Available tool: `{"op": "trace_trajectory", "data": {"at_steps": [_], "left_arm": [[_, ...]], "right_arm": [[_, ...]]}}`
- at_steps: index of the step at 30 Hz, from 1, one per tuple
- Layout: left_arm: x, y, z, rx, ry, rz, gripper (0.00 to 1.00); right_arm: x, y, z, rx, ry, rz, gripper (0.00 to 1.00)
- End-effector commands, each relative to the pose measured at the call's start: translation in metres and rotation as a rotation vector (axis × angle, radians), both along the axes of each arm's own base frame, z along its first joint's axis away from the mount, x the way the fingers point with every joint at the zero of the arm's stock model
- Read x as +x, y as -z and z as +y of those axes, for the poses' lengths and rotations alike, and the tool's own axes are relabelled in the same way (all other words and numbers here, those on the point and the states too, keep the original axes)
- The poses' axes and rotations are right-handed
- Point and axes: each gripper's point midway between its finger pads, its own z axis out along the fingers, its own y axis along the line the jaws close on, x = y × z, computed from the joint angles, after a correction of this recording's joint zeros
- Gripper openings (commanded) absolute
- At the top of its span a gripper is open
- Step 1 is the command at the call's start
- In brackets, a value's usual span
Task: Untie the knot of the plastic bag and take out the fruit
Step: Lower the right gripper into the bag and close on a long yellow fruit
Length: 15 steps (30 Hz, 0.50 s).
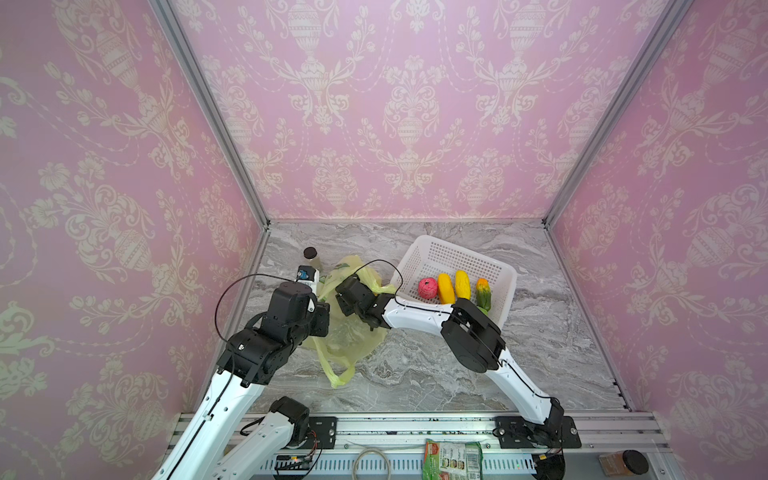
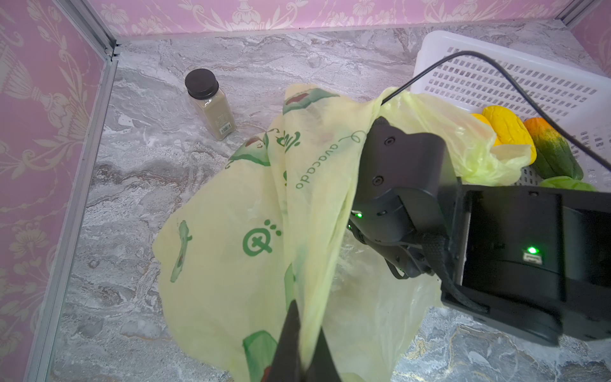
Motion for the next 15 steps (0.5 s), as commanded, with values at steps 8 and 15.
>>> {"op": "trace_trajectory", "data": {"at_steps": [8,15], "left_arm": [[-0.004,0.003,0.002,-0.004,-0.010,0.009,0.00],[-0.004,0.003,0.002,-0.004,-0.011,0.008,0.00]], "right_arm": [[-0.039,0.042,-0.010,-0.150,-0.005,0.051,0.48],[-0.037,0.050,-0.006,-0.184,0.008,0.082,0.62]]}}
